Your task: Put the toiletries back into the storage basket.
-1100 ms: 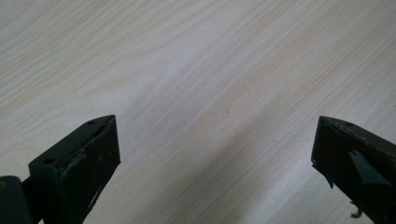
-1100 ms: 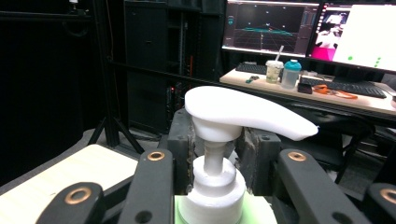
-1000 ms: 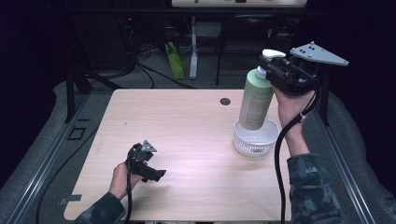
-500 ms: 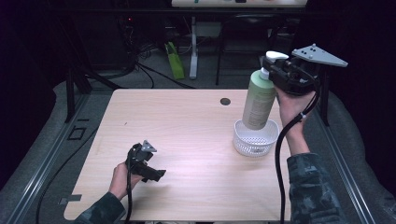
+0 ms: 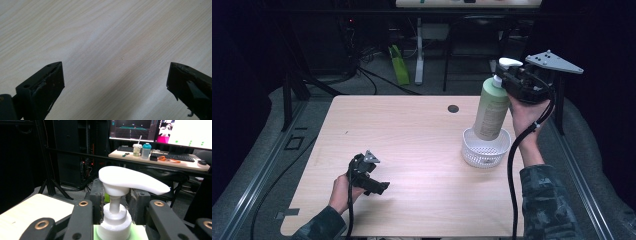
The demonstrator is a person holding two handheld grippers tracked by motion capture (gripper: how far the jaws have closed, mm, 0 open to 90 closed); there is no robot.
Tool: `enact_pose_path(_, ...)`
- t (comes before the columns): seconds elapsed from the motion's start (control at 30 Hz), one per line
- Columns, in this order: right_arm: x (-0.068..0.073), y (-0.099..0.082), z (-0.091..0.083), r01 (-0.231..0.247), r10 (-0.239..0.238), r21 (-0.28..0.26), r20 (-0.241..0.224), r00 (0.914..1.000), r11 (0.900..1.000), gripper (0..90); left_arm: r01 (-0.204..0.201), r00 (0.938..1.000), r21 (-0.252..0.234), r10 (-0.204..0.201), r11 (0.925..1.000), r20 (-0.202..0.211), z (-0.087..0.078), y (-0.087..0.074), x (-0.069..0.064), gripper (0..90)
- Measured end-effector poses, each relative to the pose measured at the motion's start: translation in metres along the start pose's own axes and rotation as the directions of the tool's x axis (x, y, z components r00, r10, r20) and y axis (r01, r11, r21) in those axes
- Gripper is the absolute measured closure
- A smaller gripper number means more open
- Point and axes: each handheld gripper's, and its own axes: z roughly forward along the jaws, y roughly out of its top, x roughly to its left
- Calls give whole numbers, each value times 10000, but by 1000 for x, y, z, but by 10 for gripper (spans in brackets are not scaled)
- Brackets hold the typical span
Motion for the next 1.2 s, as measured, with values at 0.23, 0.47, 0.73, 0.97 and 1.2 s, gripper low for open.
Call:
enact_pose_path(0.23, -3, -6, 2, -64, 63, 135, 108, 9999, 9999, 681, -5, 10000, 23, 5, 10000, -3, 0, 0, 0, 12)
enact_pose_path(0.47, -5, -12, 3, -181, 177, 239, 174, 9997, 9996, 681, -20, 10000, 65, 20, 10000, 6, 0, 0, 0, 13)
enact_pose_path(0.73, -9, -20, 4, -305, 299, 320, 189, 9994, 9990, 681, -9, 10000, 88, 8, 10000, 28, 1, 0, 0, 12)
enact_pose_path(0.97, -11, -25, 5, -364, 356, 385, 203, 9992, 9986, 681, -4, 10000, 77, 4, 10000, 13, 1, 0, 0, 13)
enact_pose_path(1.2, -12, -31, 7, -404, 397, 452, 162, 9991, 9982, 681, -20, 10000, 79, 20, 10000, 21, 1, 0, 0, 12)
